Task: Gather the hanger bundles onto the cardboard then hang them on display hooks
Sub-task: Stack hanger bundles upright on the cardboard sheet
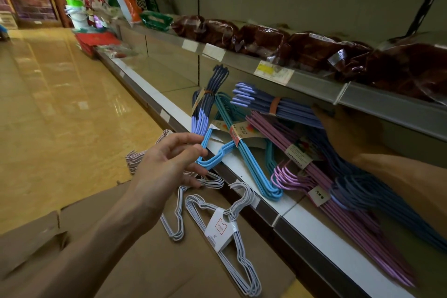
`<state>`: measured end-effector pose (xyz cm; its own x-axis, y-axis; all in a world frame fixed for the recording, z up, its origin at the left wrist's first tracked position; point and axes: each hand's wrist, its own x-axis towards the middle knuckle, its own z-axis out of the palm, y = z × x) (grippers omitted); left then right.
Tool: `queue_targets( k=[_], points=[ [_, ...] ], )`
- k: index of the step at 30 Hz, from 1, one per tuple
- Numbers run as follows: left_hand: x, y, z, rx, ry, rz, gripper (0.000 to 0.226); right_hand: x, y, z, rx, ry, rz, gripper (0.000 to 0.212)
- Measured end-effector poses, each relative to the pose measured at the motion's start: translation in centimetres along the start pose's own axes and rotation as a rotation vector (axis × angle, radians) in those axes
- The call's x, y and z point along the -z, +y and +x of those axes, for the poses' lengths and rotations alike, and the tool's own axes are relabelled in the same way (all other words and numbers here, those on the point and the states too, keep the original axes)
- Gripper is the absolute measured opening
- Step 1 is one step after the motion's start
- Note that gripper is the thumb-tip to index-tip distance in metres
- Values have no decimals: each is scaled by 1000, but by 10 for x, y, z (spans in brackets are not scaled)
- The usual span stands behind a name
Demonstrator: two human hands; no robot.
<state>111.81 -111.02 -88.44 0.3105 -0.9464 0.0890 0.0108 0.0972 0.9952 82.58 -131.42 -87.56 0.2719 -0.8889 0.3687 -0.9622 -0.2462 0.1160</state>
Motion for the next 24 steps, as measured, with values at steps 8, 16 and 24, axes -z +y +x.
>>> queue_targets(
  k=[8,16,24],
  points=[
    [2,-6,2,16,26,9,16,2,-2,-14,101,260,121,51],
    [15,-6,0,-32,67,98,16,6,-31,-19,423,370,247,76],
    [64,-4,0,-116,253,250,32,21,-79,-26,568,497,204,52]
  ],
)
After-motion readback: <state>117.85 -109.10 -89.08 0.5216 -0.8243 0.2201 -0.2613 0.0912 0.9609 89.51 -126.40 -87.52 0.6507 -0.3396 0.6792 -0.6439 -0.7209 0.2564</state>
